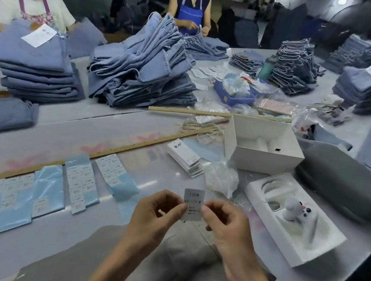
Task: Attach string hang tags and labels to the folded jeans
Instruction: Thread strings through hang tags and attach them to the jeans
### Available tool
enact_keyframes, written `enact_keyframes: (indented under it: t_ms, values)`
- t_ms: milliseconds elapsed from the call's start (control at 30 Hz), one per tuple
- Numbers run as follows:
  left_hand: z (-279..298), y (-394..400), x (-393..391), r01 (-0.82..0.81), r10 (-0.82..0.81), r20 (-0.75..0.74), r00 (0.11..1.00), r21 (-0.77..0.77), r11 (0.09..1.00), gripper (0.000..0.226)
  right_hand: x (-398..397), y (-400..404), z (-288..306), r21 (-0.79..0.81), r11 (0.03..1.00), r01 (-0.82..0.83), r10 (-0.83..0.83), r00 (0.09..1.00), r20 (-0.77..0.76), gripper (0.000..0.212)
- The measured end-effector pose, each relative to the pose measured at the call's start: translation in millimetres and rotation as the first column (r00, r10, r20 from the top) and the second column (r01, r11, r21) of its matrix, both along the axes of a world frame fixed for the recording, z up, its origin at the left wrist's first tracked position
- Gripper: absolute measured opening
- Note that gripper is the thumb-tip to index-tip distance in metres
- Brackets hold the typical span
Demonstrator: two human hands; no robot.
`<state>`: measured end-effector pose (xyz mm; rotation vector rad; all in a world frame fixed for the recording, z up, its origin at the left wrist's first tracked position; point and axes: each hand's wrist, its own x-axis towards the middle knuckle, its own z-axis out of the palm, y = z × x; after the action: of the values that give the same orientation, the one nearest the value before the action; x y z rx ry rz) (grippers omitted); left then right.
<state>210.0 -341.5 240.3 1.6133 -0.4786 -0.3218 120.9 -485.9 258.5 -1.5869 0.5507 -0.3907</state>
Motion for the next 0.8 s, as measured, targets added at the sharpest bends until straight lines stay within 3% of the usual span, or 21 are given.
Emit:
enact_keyframes:
  t_ms: [167,267,333,400,533,800]
  values:
    - [-12,-9,10,-0.088,0.09,-0.075,0.993,0.027,0.996,0.015,4,-7,-9,0.006,0.999,0.04,-0.04,0.999,0.013,0.013]
    - [-30,-16,27,-0.201,0.208,-0.145,0.967,0.06,0.978,0.012,14,-15,-18,0.115,0.98,0.165,-0.168,0.986,0.022,0.012]
    - [-45,-28,47,-0.201,0.216,-0.091,0.972,0.149,0.968,0.013,20,-21,-27,0.2,0.95,0.238,-0.246,0.969,0.014,0.015]
    - [-59,-48,71,-0.155,0.163,0.001,0.987,0.302,0.941,0.015,23,-26,-37,0.297,0.906,0.301,-0.311,0.95,-0.014,0.02]
    - [-84,-101,125,-0.095,-0.006,0.167,0.986,0.59,0.802,0.008,25,-34,-55,0.388,0.844,0.371,-0.378,0.924,-0.061,0.025]
    - [-137,-178,206,-0.137,-0.215,0.305,0.928,0.815,0.564,0.024,28,-40,-70,0.379,0.79,0.481,-0.467,0.874,-0.136,0.027]
